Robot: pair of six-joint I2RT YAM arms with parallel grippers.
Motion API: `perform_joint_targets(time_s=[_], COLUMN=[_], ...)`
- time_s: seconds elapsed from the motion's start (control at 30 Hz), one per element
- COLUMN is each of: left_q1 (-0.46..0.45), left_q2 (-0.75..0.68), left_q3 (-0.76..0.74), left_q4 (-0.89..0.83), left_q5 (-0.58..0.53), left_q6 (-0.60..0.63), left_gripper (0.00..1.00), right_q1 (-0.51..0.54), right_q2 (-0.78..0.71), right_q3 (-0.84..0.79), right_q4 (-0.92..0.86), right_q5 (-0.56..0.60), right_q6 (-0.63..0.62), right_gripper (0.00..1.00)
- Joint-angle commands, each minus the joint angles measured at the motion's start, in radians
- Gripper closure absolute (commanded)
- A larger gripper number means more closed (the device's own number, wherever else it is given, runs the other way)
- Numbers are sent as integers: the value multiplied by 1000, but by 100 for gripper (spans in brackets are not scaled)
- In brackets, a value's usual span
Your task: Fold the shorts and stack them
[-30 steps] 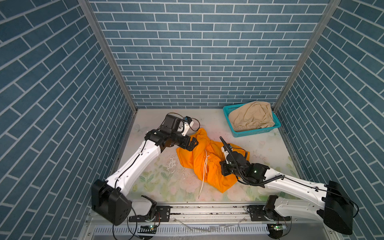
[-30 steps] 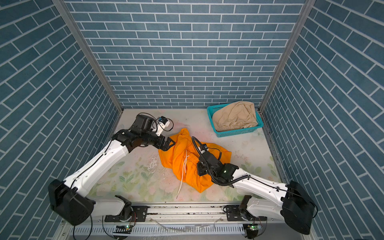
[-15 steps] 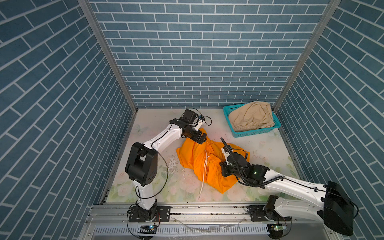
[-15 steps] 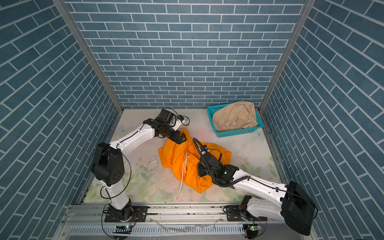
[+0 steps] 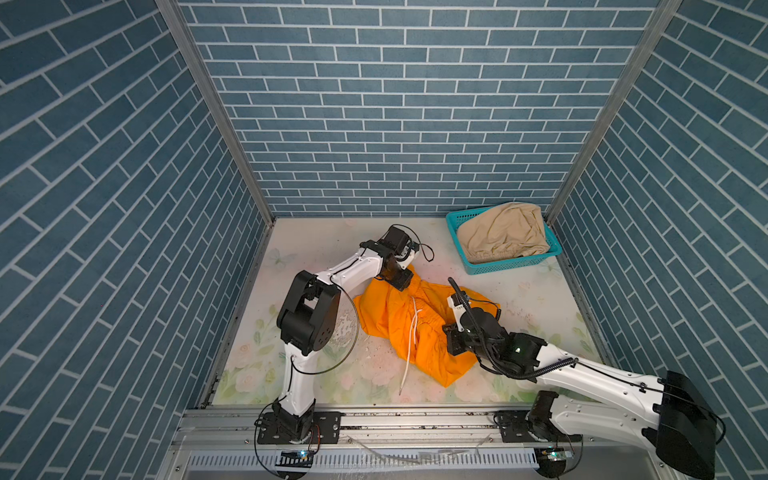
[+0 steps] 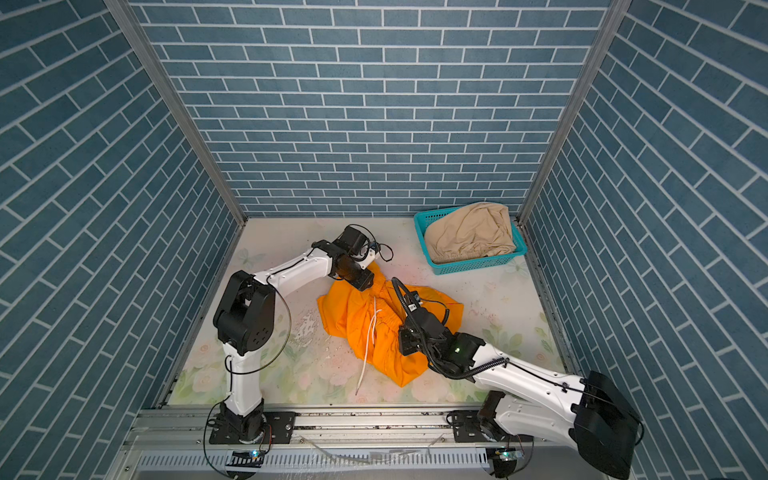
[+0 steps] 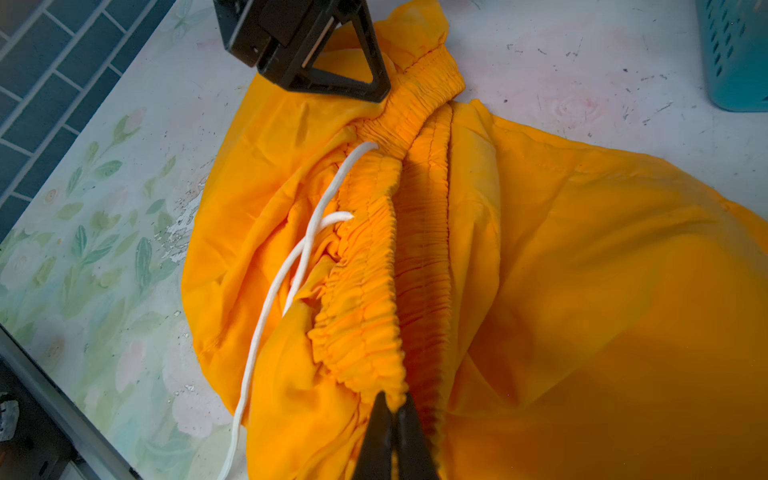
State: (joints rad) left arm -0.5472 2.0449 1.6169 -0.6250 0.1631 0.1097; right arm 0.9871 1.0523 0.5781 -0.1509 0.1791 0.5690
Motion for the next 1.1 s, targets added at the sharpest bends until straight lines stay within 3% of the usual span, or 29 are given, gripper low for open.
perform_joint_targets(time_s=[0.0, 0.1, 0.27, 0.5, 0.6, 0.67, 0.8, 1.0, 1.07], left_q1=[6, 18, 41, 54, 52, 53, 53, 57, 57], left_q2=[-7, -84, -334, -751, -859, -889, -927, -957, -911], left_q3=[49, 33, -70, -395, -578, -676, -788, -720, -658], left_q4=[-39, -39, -28, 56, 116, 130, 98, 80, 81], left_q5=[-59, -56, -98, -145, -131, -130, -192, -214, -197], left_q6=[-19, -37, -71, -199, -280, -328, -409, -367, -341], left_gripper=[100, 100, 100, 100, 88, 72, 63, 22, 15], right_q1=[-4, -8, -59, -194, -246, -269, -283, -281, -280], right_q2=[-27, -39, -57, -1, 110, 189, 317, 335, 299], right_q3=[-9, 14, 97, 324, 422, 468, 510, 461, 417], right_q4=[-34, -73, -158, -202, -214, -218, -224, -224, -209], right_q5=[43, 66, 71, -64, -145, -191, -231, -260, -262], right_q6=[7, -18, -102, -274, -325, -343, -376, -416, -422], right_gripper=[100, 100, 100, 100, 100, 100, 100, 100, 100])
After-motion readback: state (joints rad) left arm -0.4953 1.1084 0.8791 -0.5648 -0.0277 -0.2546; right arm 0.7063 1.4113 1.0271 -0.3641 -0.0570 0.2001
